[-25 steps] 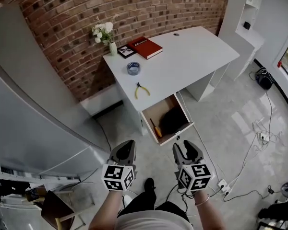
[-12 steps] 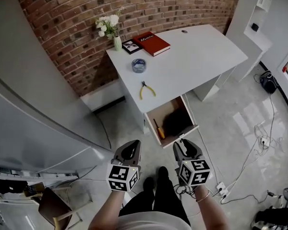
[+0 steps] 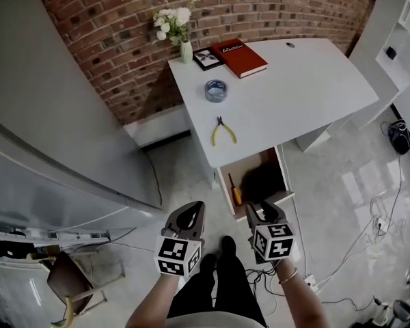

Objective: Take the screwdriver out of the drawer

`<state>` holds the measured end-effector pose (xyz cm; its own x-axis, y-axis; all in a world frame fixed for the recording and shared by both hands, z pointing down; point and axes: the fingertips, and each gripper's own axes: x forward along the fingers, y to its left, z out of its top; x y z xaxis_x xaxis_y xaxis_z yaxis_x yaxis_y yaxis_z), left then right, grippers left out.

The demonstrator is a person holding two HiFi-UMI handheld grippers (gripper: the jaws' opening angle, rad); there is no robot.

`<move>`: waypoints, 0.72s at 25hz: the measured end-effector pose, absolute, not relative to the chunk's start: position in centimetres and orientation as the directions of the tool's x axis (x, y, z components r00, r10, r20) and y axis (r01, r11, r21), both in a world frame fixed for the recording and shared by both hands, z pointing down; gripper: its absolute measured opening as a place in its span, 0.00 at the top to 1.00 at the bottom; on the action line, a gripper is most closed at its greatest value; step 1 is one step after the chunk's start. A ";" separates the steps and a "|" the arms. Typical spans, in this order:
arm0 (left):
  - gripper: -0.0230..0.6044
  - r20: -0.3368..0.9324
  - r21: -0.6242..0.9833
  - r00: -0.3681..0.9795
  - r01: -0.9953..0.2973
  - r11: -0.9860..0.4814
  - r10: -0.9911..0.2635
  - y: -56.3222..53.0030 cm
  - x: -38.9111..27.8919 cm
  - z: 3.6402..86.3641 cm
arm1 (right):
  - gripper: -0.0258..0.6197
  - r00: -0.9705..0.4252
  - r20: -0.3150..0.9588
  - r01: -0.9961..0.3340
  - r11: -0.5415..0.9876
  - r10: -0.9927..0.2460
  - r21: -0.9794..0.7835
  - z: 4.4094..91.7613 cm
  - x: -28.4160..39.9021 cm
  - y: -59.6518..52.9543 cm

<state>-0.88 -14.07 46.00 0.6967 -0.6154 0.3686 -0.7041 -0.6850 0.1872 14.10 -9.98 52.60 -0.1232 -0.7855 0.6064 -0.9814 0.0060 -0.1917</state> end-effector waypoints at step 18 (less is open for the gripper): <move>0.97 0.450 0.205 0.549 -0.831 -0.517 -0.704 -17.3 -1.9 51.8 | 0.71 -0.242 0.770 -0.970 0.158 -0.590 -0.184 66.1 14.7 -16.9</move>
